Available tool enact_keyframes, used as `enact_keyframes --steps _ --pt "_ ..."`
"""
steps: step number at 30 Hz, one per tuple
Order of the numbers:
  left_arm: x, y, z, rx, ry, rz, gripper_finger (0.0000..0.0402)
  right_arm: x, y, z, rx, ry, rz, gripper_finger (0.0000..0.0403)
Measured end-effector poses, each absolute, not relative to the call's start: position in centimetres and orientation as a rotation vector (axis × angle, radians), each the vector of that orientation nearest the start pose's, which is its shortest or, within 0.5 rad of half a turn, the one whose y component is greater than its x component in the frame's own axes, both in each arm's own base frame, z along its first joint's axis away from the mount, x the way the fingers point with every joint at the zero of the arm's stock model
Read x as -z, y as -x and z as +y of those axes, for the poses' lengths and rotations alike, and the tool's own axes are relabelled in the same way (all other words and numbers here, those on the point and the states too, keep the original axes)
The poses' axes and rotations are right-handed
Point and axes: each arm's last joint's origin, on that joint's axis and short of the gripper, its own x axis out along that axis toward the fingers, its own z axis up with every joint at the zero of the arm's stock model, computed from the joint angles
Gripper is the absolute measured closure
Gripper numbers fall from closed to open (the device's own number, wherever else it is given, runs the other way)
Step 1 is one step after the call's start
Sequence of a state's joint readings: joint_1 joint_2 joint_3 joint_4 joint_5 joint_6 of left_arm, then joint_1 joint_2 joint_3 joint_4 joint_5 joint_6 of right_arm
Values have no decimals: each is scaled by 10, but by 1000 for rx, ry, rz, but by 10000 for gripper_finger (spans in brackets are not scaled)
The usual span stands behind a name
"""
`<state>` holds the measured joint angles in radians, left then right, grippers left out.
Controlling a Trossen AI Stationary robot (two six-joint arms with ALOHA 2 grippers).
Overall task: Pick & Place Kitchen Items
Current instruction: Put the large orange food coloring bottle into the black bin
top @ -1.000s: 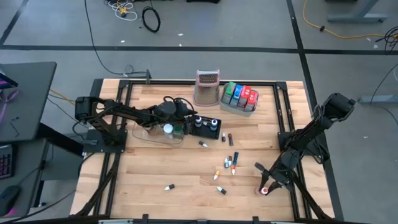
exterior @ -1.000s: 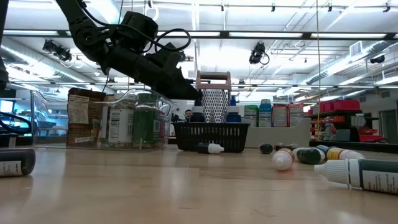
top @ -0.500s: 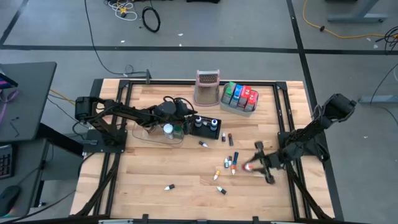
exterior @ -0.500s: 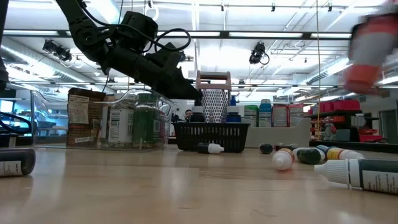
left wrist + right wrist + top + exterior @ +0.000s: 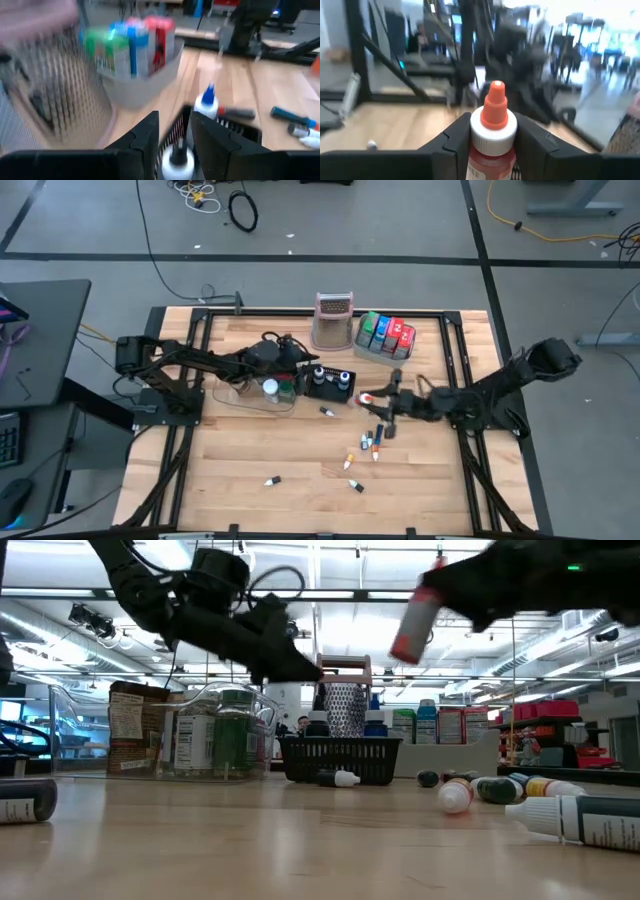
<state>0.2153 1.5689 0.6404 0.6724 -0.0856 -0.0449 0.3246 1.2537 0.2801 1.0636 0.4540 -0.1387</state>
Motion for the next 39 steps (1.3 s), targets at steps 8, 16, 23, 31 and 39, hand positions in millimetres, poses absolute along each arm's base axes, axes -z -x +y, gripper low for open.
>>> enact_keyframes --steps 8,16,23,31,39 --pt "-236 -279 56 -275 -12 102 278 -212 -267 26 186 -11 127 271" --pt "-253 -258 45 -245 -34 157 278 -167 -300 6 249 -93 295 275" --pt "-249 -257 42 -243 -27 208 278 -158 -301 -3 322 -94 324 275" --pt "-249 -256 43 -264 -27 211 278 -149 -296 -2 339 -138 435 274" --pt "-245 -256 42 -261 -25 250 278 -142 -293 -2 330 -122 503 269"
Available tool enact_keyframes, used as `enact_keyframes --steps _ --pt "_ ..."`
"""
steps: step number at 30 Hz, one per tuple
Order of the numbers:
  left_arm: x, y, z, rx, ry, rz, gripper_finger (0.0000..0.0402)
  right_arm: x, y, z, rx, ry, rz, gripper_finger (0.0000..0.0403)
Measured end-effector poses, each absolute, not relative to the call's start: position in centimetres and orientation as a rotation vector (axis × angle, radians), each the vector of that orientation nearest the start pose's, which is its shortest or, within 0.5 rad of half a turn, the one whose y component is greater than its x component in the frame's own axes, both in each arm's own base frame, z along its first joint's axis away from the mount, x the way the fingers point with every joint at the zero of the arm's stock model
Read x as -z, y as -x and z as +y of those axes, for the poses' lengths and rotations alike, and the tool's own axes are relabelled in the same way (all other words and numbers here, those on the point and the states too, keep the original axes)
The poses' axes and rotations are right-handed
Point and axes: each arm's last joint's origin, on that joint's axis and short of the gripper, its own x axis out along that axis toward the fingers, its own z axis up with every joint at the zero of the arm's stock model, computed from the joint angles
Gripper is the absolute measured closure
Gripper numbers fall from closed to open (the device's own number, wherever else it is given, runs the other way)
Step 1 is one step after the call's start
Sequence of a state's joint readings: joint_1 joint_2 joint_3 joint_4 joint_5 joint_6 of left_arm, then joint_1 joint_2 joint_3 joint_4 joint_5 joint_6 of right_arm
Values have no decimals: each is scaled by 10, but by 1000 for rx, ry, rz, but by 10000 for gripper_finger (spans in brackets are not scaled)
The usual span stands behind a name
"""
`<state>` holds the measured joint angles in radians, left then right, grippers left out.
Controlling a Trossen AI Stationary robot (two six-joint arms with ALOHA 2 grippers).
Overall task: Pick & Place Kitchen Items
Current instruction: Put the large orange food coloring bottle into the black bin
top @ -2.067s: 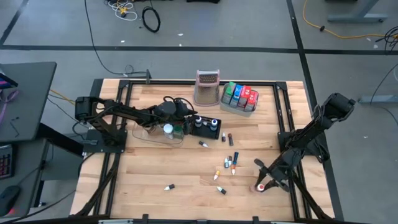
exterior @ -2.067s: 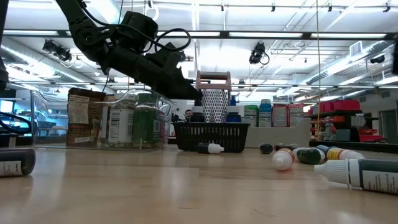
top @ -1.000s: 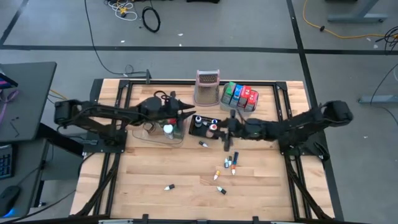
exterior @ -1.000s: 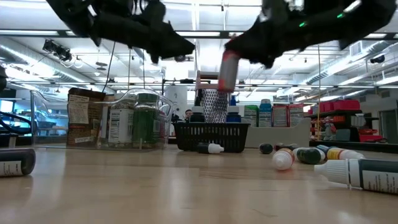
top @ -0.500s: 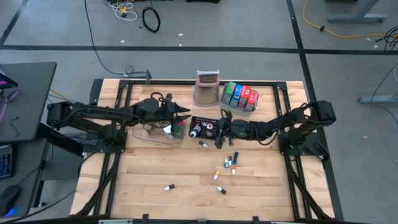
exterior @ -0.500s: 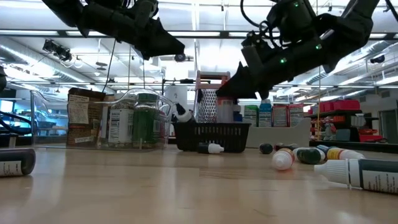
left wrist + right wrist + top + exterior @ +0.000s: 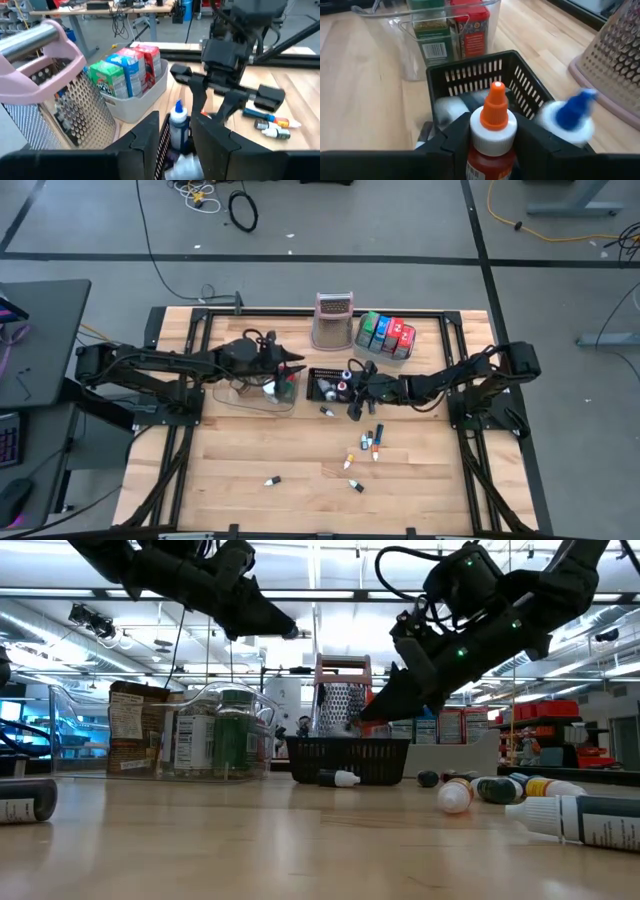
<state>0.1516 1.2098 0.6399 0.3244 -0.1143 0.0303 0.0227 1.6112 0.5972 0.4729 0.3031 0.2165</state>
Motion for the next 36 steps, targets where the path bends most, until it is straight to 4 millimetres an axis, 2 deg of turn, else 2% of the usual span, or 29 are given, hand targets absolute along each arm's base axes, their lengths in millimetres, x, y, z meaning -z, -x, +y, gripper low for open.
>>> enact_keyframes --steps 12,19,25,30,36 --pt "-242 -255 42 -257 -10 287 278 -141 -292 -2 330 -120 519 204" --pt "-237 -260 33 -125 -75 295 278 -147 -290 -1 286 -106 514 176" --pt "-223 -276 21 -56 -213 291 278 -165 -284 6 233 -44 478 173" --pt "-219 -288 17 -49 -237 257 274 -176 -278 14 186 -47 466 179" --pt "-220 -314 5 19 -298 269 240 -181 -272 17 180 -36 490 184"
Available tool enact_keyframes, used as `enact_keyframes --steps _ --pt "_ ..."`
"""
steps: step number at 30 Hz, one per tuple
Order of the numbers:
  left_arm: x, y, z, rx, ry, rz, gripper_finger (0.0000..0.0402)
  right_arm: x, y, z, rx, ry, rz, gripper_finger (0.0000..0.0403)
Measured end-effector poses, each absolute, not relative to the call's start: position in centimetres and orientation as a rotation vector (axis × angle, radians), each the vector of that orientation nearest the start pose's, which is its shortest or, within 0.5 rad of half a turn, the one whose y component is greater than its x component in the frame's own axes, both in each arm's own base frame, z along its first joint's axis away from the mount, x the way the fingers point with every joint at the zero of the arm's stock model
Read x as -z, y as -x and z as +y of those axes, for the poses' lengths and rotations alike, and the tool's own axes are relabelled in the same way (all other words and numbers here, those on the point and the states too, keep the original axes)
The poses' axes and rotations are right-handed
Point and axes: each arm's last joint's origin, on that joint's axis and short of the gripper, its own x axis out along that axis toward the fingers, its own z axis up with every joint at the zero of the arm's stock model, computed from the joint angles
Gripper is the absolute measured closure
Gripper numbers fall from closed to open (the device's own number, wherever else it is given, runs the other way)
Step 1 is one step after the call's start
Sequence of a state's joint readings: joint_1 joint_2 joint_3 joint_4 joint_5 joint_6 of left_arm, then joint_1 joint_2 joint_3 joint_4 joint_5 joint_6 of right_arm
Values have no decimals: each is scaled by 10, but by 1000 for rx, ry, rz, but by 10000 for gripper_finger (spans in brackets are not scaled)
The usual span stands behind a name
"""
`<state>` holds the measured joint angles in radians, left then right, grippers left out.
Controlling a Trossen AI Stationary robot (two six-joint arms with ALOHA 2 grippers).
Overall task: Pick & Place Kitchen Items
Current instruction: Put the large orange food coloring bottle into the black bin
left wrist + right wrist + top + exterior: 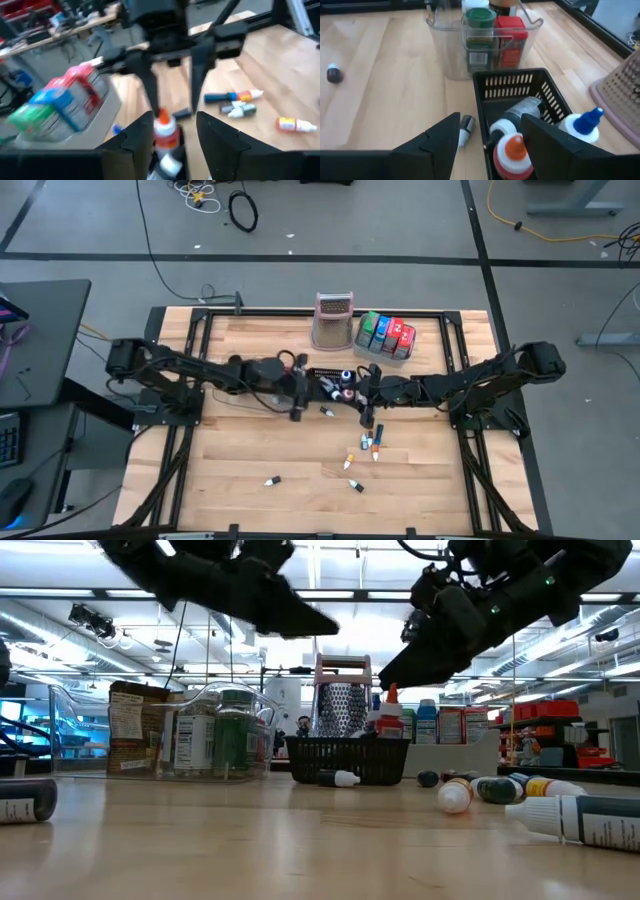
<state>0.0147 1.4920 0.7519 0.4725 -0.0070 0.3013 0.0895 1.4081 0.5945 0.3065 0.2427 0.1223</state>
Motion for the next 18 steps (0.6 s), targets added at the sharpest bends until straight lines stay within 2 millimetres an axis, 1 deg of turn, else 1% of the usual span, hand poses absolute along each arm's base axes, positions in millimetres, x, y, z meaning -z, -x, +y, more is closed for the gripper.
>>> enact_keyframes --steps 4,6,12,15,18 --pt "-214 -335 -3 9 -327 315 217 -177 -270 17 183 -28 533 184" --pt "-208 -342 -3 -17 -312 362 211 -175 -269 17 186 -24 559 184" --pt "-186 -362 -4 -17 -295 418 213 -174 -267 16 202 -36 592 184" --pt "-177 -369 -4 -11 -299 445 215 -173 -266 16 220 -30 596 184" --pt "-169 -371 -2 -29 -372 490 217 -172 -265 15 254 -16 608 184"
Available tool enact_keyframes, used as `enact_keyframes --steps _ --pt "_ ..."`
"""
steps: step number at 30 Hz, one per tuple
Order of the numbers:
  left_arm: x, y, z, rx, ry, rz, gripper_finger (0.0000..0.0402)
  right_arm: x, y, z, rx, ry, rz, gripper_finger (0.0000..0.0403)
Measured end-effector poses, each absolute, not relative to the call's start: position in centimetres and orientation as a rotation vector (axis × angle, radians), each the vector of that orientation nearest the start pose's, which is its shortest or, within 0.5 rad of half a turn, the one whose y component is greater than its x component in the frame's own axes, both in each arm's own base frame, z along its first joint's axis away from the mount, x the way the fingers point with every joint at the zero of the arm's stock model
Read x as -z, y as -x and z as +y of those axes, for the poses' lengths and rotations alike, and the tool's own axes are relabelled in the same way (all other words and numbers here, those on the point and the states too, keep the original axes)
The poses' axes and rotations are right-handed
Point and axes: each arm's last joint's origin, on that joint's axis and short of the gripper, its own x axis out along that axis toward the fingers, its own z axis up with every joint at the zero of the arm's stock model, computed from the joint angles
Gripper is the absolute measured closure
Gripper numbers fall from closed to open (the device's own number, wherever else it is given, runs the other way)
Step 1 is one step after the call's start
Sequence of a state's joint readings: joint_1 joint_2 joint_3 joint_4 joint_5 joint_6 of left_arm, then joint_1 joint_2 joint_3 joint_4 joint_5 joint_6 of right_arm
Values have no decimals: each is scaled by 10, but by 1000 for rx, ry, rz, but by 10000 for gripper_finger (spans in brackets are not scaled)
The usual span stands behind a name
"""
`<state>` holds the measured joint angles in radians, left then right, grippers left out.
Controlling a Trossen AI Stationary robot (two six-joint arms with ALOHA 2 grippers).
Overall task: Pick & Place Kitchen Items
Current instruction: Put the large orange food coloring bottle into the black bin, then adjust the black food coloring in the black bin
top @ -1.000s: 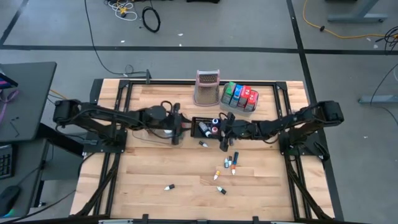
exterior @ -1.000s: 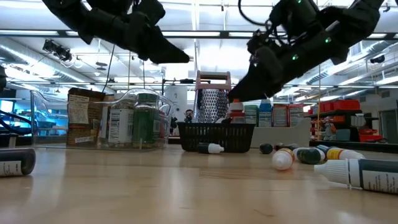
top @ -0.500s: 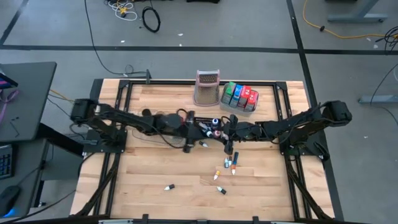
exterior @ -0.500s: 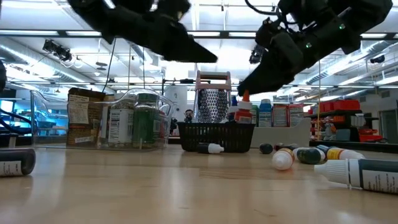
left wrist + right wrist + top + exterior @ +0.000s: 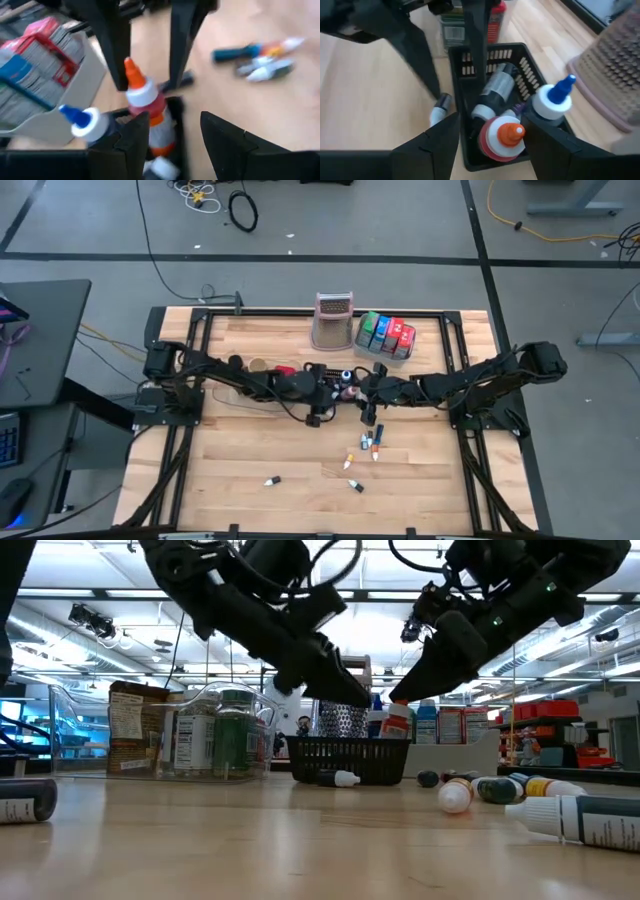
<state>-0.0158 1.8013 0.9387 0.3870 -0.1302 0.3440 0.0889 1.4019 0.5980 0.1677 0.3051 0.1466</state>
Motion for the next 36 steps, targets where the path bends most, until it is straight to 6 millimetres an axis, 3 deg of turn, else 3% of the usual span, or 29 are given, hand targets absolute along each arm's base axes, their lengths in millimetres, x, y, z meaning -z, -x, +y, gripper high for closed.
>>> enact_keyframes --steps 5,10,14,18,24,36 --pt "-178 -375 8 -116 -535 728 217 -172 -265 15 262 -16 610 184" --pt "-209 -385 25 6 -547 948 217 -172 -265 15 259 -18 605 184" --pt "-223 -394 40 94 -494 937 217 -172 -266 15 256 -19 604 184" --pt "-208 -398 50 164 -451 974 217 -172 -265 15 255 -20 604 184" --pt "-176 -402 50 205 -460 1078 217 -171 -265 15 257 -19 613 184" --pt "-146 -413 55 201 -455 1103 216 -172 -265 15 256 -19 606 184"
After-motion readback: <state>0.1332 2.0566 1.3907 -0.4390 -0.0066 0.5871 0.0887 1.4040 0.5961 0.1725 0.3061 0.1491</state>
